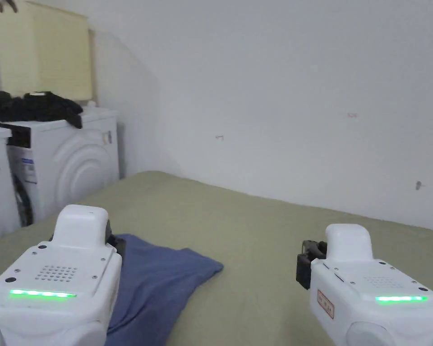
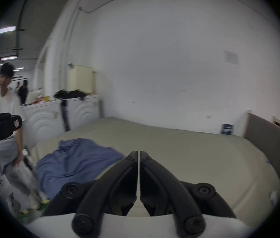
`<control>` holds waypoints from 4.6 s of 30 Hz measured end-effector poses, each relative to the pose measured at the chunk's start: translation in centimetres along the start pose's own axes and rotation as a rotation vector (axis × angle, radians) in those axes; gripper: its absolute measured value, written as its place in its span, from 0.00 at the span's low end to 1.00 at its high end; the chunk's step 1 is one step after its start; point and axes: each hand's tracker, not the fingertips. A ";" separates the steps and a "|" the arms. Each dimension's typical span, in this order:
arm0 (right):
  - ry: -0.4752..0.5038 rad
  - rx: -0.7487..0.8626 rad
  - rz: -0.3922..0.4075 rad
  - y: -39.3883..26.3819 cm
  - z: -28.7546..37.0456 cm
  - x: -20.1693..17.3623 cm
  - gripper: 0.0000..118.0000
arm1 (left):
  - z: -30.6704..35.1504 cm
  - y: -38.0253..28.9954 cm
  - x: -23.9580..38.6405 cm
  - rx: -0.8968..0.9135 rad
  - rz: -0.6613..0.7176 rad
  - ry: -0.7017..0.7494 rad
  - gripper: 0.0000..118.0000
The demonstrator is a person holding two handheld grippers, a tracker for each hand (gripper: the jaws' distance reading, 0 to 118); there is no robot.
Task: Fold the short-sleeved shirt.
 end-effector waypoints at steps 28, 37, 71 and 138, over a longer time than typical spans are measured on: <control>0.126 -0.111 0.032 -1.2 -10.3 -1.5 0.04 | -20.0 -4.8 0.7 -0.360 0.026 -0.171 0.06; 0.112 -0.280 0.026 -3.9 -14.4 3.4 0.05 | -40.5 -10.9 7.8 -0.873 0.061 -0.379 0.92; 0.001 -0.273 -0.172 -7.0 -8.3 12.0 0.05 | -41.1 -8.2 21.6 -0.721 0.192 -0.557 0.05; -0.497 -0.267 -0.236 -8.8 5.5 28.5 0.10 | -29.9 -11.2 31.6 -0.686 -0.019 -0.537 0.86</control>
